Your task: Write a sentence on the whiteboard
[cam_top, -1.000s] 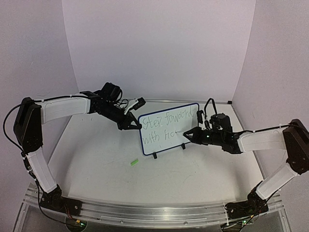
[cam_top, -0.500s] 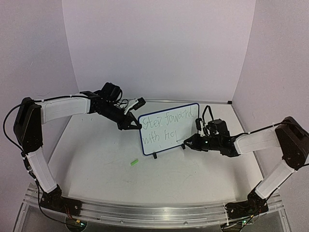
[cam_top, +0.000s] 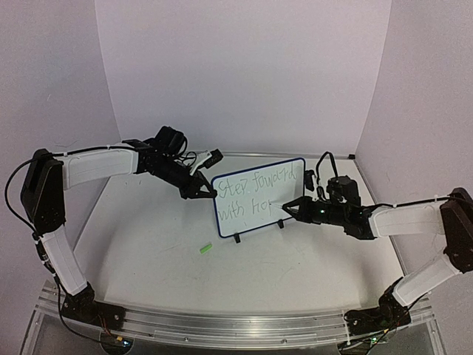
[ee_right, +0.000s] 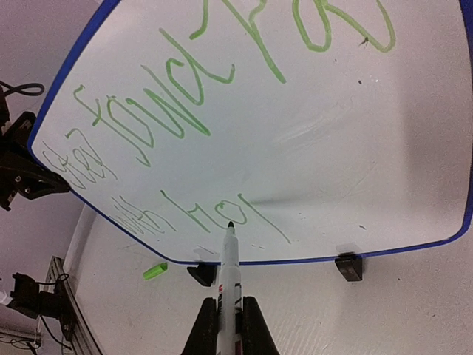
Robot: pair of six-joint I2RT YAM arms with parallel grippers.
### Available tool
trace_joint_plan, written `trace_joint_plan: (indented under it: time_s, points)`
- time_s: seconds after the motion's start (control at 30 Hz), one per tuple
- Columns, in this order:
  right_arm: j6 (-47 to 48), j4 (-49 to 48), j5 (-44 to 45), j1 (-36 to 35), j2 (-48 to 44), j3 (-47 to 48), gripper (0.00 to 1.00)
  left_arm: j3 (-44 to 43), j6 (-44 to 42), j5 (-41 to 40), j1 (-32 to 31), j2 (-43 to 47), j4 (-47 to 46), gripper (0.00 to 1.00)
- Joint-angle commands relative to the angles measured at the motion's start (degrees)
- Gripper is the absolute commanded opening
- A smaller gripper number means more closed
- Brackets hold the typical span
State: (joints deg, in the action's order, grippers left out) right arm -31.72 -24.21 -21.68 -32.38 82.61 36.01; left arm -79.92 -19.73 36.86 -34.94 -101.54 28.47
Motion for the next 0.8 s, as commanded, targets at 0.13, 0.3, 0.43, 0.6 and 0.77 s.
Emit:
trace_joint_plan:
  time_s: [0.13,0.3,0.43,0.6,0.77]
  points:
    - [0.76,-1.38,1.08,0.3,1.96,4.06,0.0,-1.18,-1.58,-2.32,-0.57,-1.62,2.76,0.0]
    - [0.76,-1.55,2.08,0.28,2.45,4.57,0.0,-1.16,-1.58,-2.21,-0.58,-1.65,2.69,0.0]
    - [0.57,-1.55,3.28,0.29,2.88,4.68,0.0,-1.2,-1.53,-2.15,-0.57,-1.73,2.7,0.0]
    - [0.34,-1.51,3.95,0.29,3.47,4.93,0.0,-1.16,-1.49,-2.17,-0.57,-1.78,2.65,0.0]
    - [0.11,-1.63,5.01,0.3,3.37,4.99,0.0,-1.16,-1.47,-2.14,-0.57,-1.91,2.65,0.0]
